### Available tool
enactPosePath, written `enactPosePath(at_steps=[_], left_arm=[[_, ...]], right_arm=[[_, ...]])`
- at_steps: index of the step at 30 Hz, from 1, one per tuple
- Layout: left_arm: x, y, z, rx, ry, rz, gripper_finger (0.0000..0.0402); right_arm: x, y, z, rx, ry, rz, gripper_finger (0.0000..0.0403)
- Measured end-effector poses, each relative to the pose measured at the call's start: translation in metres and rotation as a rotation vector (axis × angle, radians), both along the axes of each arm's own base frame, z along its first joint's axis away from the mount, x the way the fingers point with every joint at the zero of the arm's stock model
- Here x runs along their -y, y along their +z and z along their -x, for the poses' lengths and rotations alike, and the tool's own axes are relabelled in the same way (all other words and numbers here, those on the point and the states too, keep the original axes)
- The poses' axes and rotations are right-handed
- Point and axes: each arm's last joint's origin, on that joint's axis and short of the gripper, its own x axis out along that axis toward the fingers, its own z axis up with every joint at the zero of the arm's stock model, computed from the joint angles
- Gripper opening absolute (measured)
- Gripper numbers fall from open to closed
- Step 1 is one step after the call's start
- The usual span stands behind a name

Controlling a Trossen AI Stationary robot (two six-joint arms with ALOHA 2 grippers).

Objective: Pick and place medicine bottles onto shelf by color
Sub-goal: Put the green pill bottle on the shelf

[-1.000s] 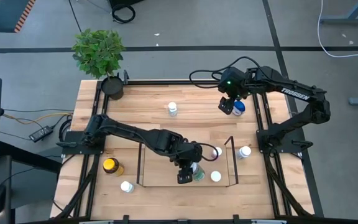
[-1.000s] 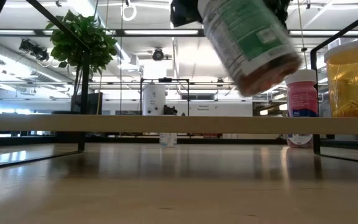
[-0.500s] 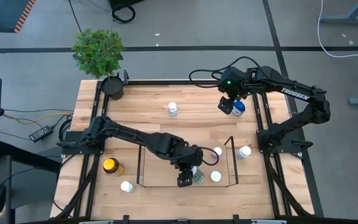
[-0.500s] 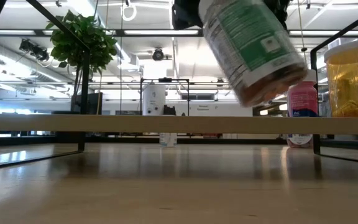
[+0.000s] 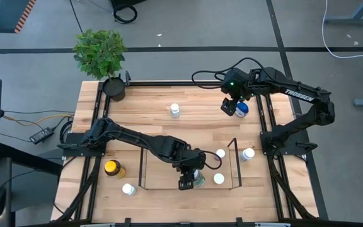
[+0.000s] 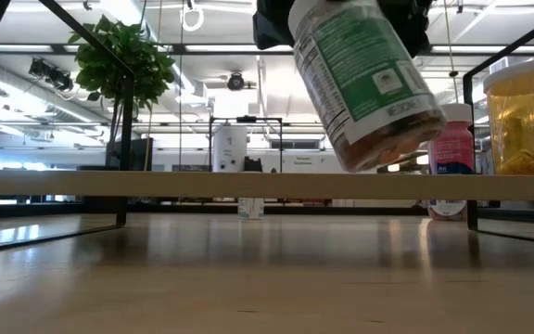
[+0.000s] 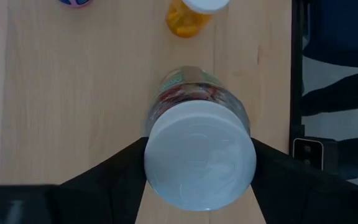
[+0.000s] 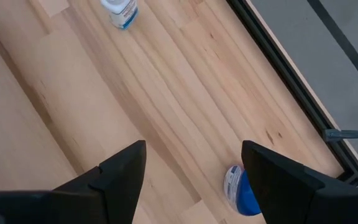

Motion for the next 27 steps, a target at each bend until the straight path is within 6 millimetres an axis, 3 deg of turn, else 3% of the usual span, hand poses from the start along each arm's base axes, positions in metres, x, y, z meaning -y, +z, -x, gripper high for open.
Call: enactPosePath(at_steps=[27], left_arm=[[-0.0056, 0.0006, -0.0012, 0.000, 0.016, -0.001, 0.0264]], right_arm=[[0.0000, 0.0000, 0.0000, 0.002, -0.007, -0.002, 0.0271]])
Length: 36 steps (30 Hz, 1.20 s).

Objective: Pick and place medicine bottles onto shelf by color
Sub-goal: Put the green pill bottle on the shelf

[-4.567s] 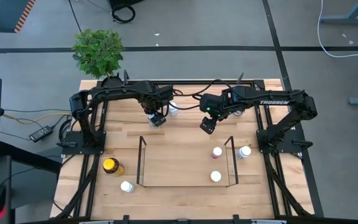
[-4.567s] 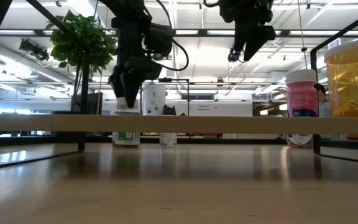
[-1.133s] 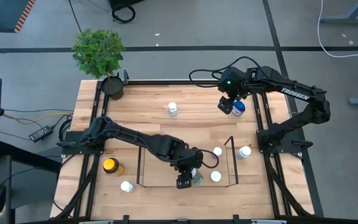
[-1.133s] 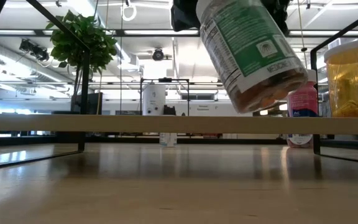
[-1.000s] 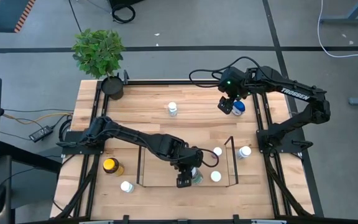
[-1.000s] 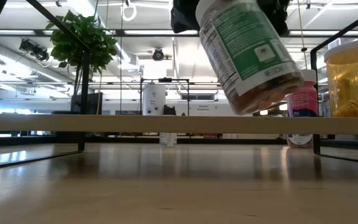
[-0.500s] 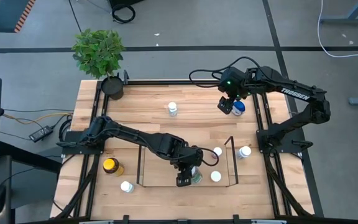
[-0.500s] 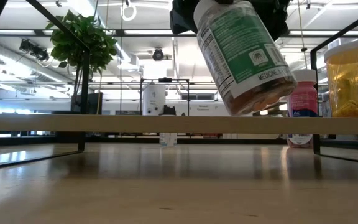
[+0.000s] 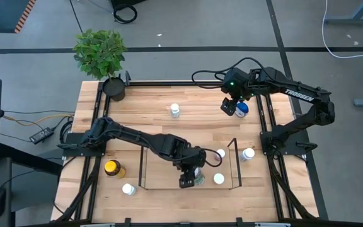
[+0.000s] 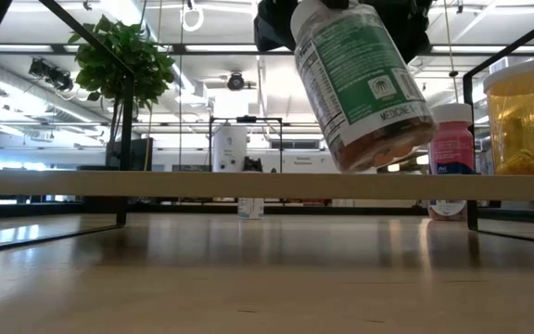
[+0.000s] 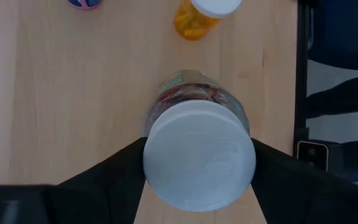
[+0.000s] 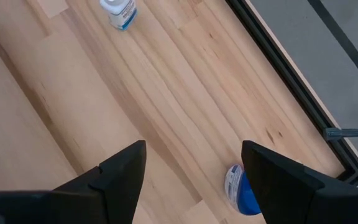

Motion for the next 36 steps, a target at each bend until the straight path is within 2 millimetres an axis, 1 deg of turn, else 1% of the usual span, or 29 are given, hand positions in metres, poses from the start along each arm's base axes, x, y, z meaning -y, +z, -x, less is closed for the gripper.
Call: enactPosePath(at_steps=[9, 18, 28, 32, 36], left_arm=[[-0.0026, 0.0004, -0.0012, 0.006, 0.006, 0.002, 0.0270], [-0.0020, 0.0022, -0.0038, 0.039, 0.004, 0.010, 0.0286], [-0.0019, 0.0022, -0.0038, 0.039, 0.003, 0.010, 0.0288], [-0.0007, 0.0028, -0.0046, 0.056, -0.016, 0.005, 0.0276], [0.0063, 0.0057, -0.0074, 0.124, -0.082, -0.011, 0.0250]], right_arm=[[0.0000, 0.0000, 0.0000, 0.000, 0.000, 0.000, 0.0271], [0.0000, 0.0000, -0.0001, 0.001, 0.000, 0.000, 0.0271], [0.0000, 0.0000, -0.0001, 0.003, -0.007, -0.002, 0.0271], [0.0000, 0.0000, -0.0001, 0.003, -0.007, -0.003, 0.0271], [0.0000, 0.0000, 0.0000, 0.003, -0.009, -0.003, 0.0271]])
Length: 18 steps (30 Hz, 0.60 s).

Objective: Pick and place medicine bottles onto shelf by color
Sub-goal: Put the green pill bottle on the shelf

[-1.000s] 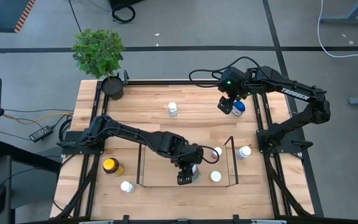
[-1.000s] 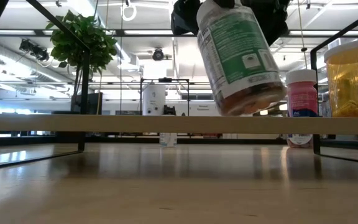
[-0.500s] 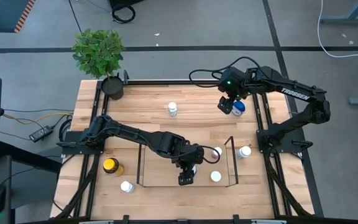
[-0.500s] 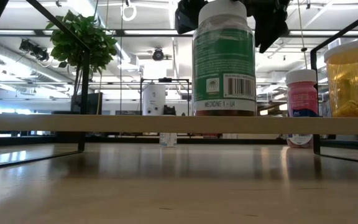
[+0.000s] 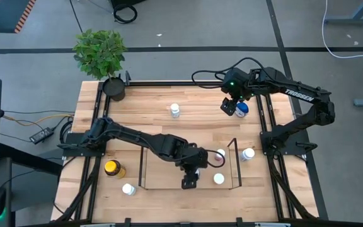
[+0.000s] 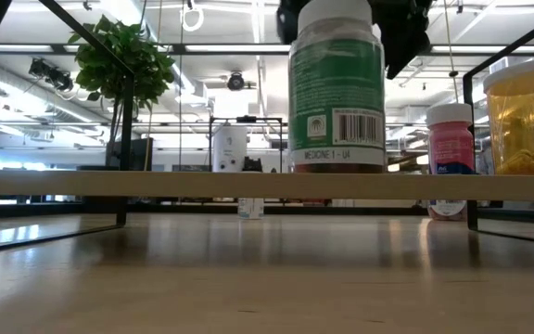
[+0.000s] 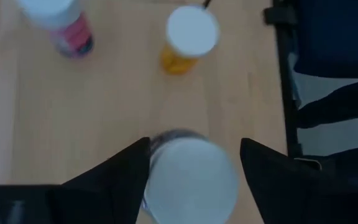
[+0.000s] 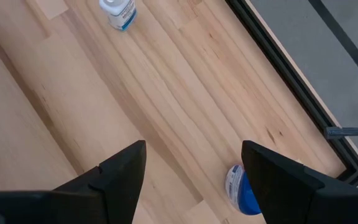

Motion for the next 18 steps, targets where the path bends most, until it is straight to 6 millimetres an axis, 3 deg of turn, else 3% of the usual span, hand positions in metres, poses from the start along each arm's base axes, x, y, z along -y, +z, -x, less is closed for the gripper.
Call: enactPosePath(at_steps=[6, 14, 18], left_arm=[[0.007, 0.003, -0.002, 0.054, -0.050, -0.008, 0.0212], [-0.014, 0.004, -0.007, 0.047, 0.033, 0.011, 0.0195], [-0.024, 0.013, -0.008, 0.046, 0.066, 0.022, 0.0202]], right_arm=[[0.000, 0.000, 0.000, 0.003, -0.007, -0.003, 0.0271], [0.000, 0.000, 0.000, 0.003, -0.007, -0.003, 0.0271], [0.000, 0.000, 0.000, 0.003, -0.007, -0.003, 0.0271]])
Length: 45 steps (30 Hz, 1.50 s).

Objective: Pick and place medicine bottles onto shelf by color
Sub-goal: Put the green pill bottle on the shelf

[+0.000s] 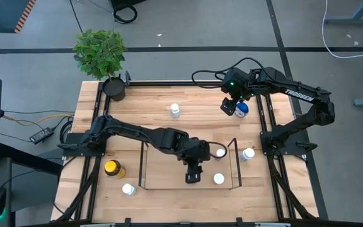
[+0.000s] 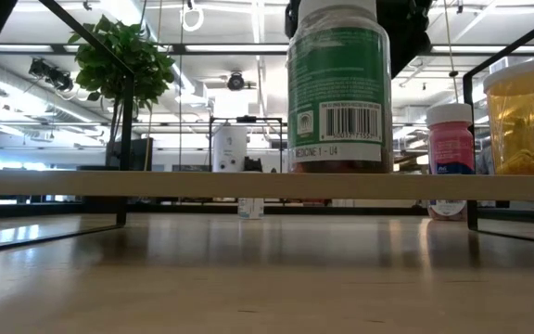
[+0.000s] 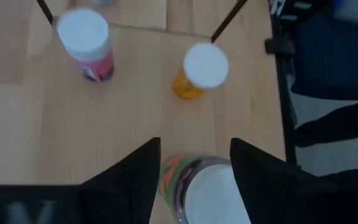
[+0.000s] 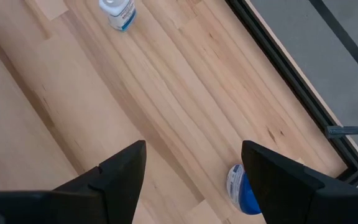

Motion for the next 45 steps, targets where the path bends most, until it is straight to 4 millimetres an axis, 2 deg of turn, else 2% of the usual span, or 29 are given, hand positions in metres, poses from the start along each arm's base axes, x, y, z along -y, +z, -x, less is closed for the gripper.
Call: enactPosePath(at_steps=[6, 12, 18, 22, 26, 32, 45], left_arm=[[-0.020, 0.029, 0.012, -0.078, 0.065, -0.059, 0.0200], [-0.024, 0.033, 0.029, -0.234, 0.070, -0.105, 0.0169], [-0.003, 0.024, 0.038, -0.327, 0.009, -0.127, 0.0126], [0.013, 0.016, 0.036, -0.339, -0.039, -0.109, 0.0103], [0.024, -0.005, 0.030, -0.395, -0.066, -0.109, 0.0086], [0.026, -0.028, 0.017, -0.430, -0.058, -0.114, 0.0069], [0.029, -0.027, 0.008, -0.354, -0.068, -0.040, 0.0050]], right_arm=[[0.000, 0.000, 0.000, 0.000, 0.000, 0.000, 0.0271], [0.000, 0.000, 0.000, -0.001, 0.003, 0.001, 0.0271], [0.000, 0.000, 0.000, -0.001, 0.004, 0.001, 0.0271], [0.000, 0.001, -0.001, 0.012, 0.004, 0.006, 0.0271], [0.001, 0.002, -0.004, 0.039, 0.004, 0.014, 0.0271], [0.001, 0.002, -0.004, 0.047, 0.003, 0.018, 0.0271], [0.001, 0.002, -0.004, 0.046, 0.004, 0.017, 0.0271]])
